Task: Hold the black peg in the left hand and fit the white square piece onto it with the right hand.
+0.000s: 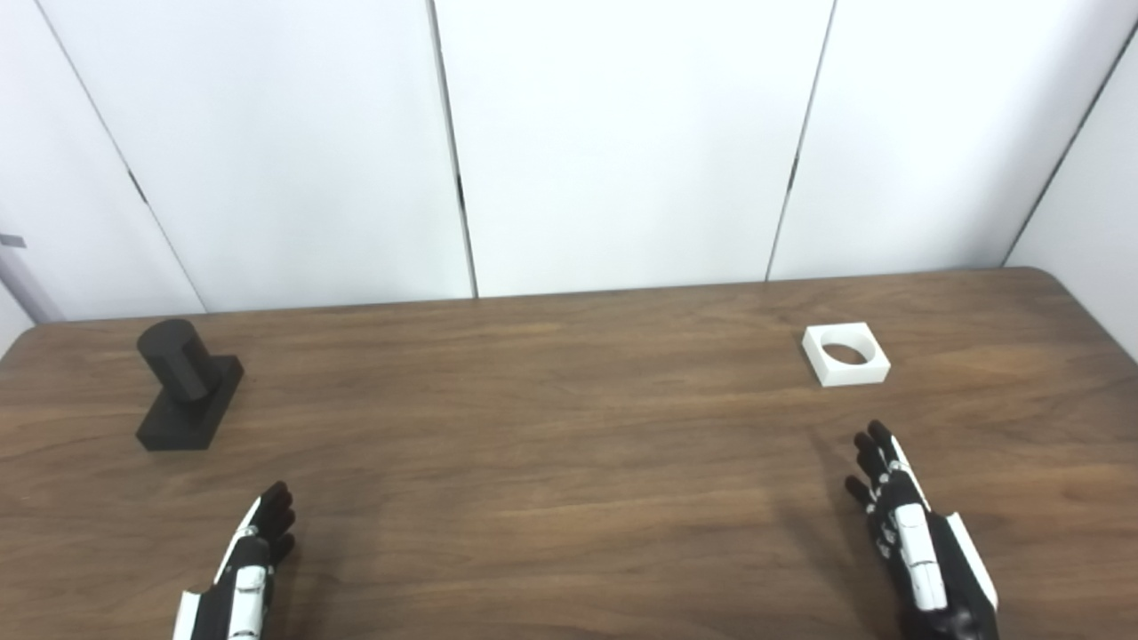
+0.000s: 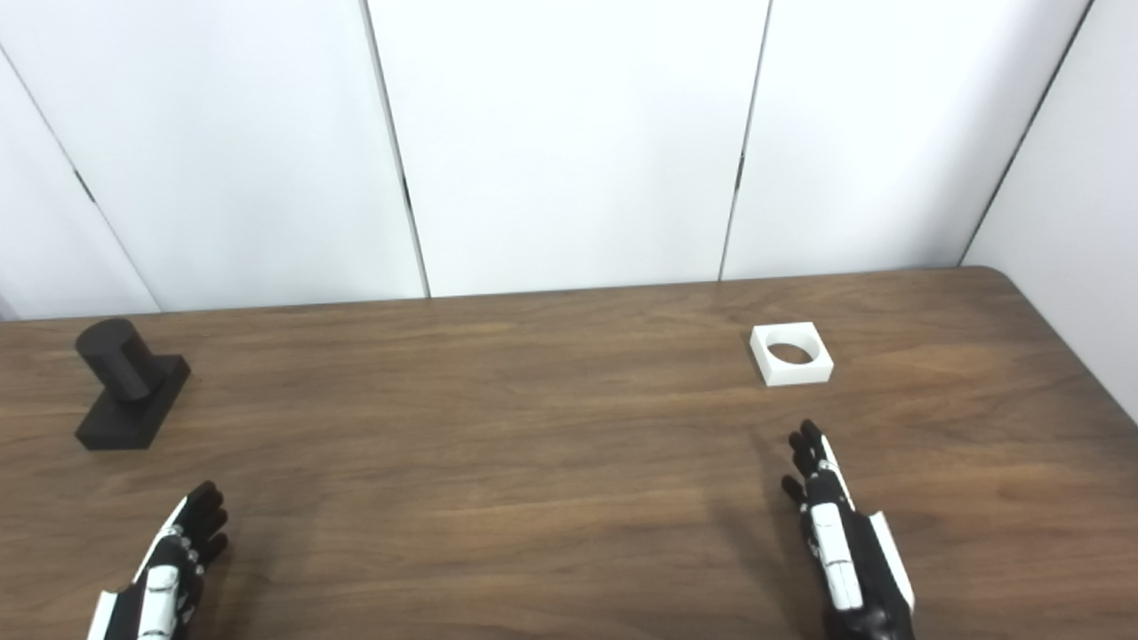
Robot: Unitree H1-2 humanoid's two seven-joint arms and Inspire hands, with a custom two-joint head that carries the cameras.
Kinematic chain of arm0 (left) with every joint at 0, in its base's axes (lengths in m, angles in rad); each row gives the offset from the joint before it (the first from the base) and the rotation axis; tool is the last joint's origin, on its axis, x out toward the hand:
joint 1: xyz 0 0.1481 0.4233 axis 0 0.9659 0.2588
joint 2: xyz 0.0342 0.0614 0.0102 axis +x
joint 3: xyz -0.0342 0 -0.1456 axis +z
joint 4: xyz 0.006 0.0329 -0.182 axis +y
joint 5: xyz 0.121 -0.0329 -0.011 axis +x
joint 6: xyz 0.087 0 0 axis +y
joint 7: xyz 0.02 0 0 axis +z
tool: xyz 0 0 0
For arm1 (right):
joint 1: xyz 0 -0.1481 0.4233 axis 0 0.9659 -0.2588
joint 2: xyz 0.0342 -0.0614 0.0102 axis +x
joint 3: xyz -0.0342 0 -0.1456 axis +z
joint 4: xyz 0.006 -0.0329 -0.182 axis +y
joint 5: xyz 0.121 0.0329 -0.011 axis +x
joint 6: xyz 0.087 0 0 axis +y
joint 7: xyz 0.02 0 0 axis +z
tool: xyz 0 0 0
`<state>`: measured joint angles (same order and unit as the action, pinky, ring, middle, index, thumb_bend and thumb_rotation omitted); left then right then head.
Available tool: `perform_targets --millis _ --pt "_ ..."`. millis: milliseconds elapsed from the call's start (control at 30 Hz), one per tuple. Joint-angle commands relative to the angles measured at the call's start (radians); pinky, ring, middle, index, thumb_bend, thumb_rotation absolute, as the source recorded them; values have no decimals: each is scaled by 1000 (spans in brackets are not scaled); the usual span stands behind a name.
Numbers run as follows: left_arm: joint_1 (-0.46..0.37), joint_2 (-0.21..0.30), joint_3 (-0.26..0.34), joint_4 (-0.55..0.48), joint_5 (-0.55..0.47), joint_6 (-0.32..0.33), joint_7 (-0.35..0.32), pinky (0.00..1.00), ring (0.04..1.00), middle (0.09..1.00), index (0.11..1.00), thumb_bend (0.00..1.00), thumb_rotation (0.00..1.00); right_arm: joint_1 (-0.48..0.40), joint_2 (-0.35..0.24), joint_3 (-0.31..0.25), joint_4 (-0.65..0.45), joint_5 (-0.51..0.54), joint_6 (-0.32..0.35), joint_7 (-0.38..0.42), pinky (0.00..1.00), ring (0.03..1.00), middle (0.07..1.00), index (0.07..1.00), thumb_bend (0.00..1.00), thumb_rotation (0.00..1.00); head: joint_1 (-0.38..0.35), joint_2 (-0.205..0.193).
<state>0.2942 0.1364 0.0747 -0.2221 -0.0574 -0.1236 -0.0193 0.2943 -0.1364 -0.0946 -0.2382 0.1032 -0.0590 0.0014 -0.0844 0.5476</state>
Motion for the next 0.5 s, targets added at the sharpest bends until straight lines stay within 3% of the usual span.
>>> perform_targets --millis 0,467 --pt "-9 -9 -2 -7 1 -11 -3 969 965 960 936 496 999 -11 25 6 6 0 15 -2 1000 1000 982 997 499 1000 -3 2" --pt "-15 -10 -1 -4 7 -13 -4 967 964 957 932 480 1000 -13 26 4 14 -12 3 -7 1000 1000 975 992 483 1000 7 1"
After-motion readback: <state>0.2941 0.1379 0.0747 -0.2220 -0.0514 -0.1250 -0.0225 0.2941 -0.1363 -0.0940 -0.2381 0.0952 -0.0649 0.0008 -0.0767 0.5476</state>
